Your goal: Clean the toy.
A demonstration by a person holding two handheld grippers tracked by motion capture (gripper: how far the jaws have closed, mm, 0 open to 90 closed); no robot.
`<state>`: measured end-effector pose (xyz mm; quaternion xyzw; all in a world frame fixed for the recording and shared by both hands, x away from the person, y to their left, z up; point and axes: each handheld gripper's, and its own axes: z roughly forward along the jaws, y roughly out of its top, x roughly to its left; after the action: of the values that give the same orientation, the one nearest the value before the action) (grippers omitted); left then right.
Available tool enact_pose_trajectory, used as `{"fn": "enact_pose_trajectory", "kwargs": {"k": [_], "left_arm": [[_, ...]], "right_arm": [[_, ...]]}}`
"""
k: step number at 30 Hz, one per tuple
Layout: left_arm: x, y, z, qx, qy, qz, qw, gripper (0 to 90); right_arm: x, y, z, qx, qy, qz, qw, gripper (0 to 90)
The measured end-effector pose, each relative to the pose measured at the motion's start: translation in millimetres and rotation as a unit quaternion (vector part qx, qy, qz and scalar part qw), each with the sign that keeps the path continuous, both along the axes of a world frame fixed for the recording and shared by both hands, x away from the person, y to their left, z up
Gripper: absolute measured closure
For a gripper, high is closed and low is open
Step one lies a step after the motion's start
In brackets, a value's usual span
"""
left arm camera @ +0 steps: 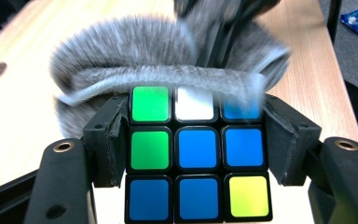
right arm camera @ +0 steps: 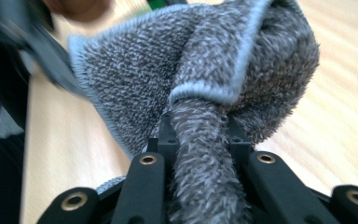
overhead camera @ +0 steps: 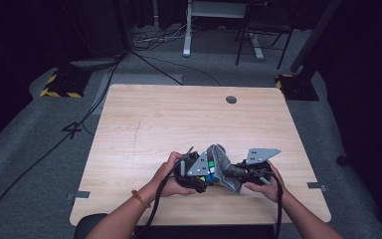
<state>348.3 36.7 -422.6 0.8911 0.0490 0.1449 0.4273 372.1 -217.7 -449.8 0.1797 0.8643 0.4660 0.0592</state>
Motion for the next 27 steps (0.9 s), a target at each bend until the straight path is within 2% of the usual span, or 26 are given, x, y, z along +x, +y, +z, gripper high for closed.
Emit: {"fn": "enact_pose_trajectory", "kwargs": {"k": [4,7,8,11,14,18,23,27], "left_arm": [[-0.4,3.0,3.9,-0.017,-0.005,-0.003,0.9998,33.5],[-0.7,4.2,4.4,-0.027,0.0,-0.006,0.9996,33.5],[-0.4,4.4,4.2,-0.027,-0.004,-0.008,0.9996,33.4],[1.8,7.3,3.9,-0.039,0.003,-0.013,0.9991,33.2],[4.5,9.7,2.2,-0.044,0.012,-0.004,0.999,32.7],[8.5,11.3,-1.9,-0.03,0.021,0.002,0.9993,32.1],[9.5,9.2,-4.7,-0.017,0.025,0.008,0.9995,31.5],[9.7,6.6,-8.7,0.003,0.026,0.01,0.9996,31.6]], "right_arm": [[5.3,1.6,-10.2,-0.023,0.027,0.003,0.9994,75.6],[5.0,4.7,-15.6,-0.022,0.044,0.017,0.9986,75.5],[4.5,5.5,-16.4,-0.018,0.045,0.021,0.9986,75.4],[1.8,5.5,-15.8,0.014,0.046,0.041,0.998,75.4],[1.7,1.8,-13.3,0.04,0.049,0.038,0.9973,75.4],[3.1,-3.6,-10.6,0.059,0.046,0.032,0.9967,75.4],[-1.0,-2.5,-7.6,0.06,0.032,0.033,0.9972,75.4],[-4.0,0.1,-5.6,0.045,0.016,0.03,0.9984,75.4]]}}
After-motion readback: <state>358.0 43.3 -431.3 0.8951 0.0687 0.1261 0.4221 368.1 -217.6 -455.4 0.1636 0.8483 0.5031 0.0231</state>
